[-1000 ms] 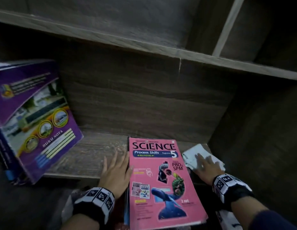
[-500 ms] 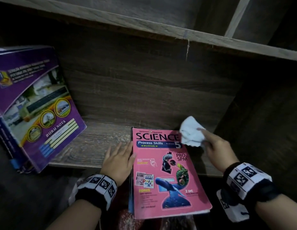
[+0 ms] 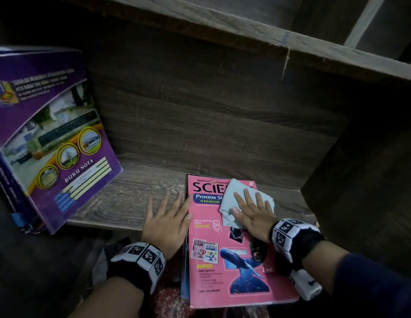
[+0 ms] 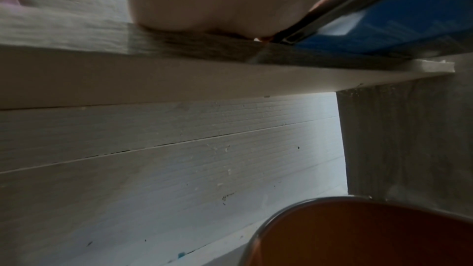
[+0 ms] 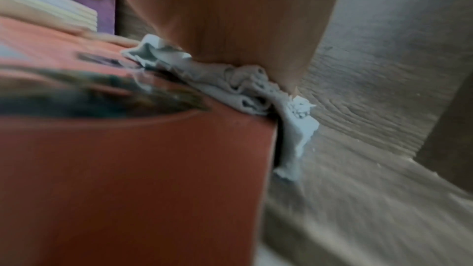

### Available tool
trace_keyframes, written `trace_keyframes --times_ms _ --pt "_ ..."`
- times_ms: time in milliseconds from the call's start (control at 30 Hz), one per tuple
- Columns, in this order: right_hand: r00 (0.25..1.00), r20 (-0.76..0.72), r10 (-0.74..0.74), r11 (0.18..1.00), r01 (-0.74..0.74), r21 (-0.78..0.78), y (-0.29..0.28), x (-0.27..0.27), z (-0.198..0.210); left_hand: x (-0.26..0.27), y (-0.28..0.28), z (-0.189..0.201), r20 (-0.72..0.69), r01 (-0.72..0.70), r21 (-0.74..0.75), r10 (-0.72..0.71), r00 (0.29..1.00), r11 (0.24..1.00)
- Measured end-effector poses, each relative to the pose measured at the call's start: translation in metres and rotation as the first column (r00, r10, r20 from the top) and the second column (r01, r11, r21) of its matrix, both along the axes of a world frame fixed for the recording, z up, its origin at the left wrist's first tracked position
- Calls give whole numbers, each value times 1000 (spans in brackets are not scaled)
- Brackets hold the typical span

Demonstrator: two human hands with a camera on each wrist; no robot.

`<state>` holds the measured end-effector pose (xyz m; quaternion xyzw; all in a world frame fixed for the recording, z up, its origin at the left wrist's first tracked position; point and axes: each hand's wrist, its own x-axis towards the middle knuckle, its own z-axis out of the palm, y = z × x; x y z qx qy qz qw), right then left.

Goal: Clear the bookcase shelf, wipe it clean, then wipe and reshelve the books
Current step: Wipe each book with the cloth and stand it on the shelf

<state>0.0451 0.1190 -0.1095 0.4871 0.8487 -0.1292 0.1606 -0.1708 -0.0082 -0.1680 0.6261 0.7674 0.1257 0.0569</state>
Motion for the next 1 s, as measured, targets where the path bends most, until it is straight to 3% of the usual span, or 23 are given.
trace_keyframes --times_ms 167,333,700,900,1000 --pt "1000 20 8 999 -9 40 25 -23 -4 0 0 -1 39 8 44 -10 999 999" --pt "993 34 117 992 -119 51 23 -31 -3 2 4 -3 27 -43 29 42 999 999" --pt "921 -68 383 923 -385 -11 -68 -9 3 5 6 0 28 -88 -18 88 996 996" --pt "870 26 492 867 -493 79 -138 22 -6 5 7 1 18 -92 -27 92 996 995" --pt "898 187 398 903 -419 94 -145 53 -15 4 6 2 25 -78 -33 78 997 996"
